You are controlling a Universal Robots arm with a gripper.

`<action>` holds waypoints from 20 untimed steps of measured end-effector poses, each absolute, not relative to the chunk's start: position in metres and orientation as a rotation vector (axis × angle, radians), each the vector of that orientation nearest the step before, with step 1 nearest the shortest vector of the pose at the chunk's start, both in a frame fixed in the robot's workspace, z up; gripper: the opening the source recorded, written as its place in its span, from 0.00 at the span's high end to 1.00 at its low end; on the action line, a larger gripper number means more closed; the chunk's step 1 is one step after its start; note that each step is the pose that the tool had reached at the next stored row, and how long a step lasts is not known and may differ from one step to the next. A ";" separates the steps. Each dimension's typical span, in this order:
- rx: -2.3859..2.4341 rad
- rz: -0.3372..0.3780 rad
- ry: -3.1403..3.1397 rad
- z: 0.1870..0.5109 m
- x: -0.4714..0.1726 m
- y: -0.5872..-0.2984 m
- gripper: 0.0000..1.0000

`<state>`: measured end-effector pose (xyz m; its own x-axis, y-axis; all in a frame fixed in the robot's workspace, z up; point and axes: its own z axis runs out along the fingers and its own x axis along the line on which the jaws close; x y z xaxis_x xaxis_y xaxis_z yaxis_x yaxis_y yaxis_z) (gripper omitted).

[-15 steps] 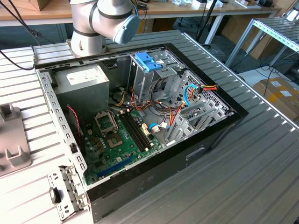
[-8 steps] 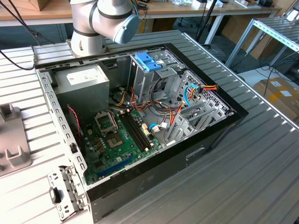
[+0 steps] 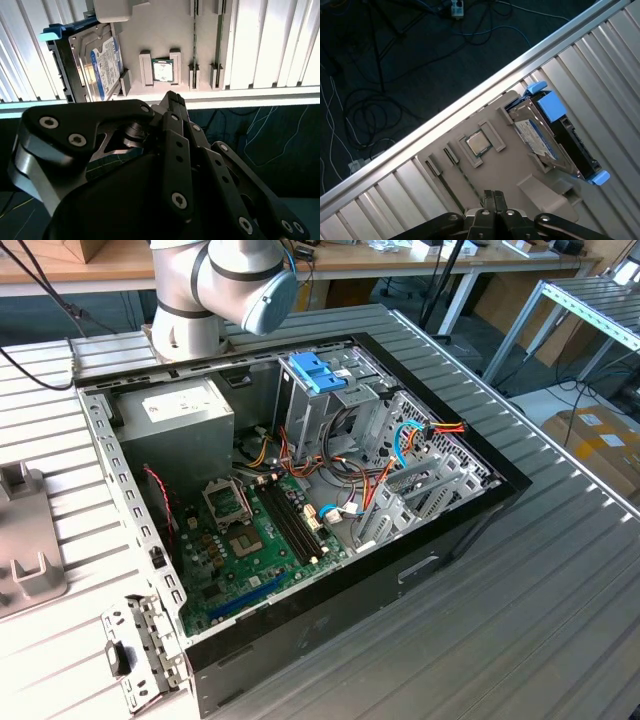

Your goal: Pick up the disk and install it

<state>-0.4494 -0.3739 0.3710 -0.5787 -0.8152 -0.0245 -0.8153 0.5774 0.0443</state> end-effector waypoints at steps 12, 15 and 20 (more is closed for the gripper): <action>-1.511 0.080 2.753 0.371 -0.449 -0.374 0.89; -1.527 0.080 2.745 0.371 -0.449 -0.374 0.89; -1.554 0.080 2.730 0.371 -0.449 -0.374 0.89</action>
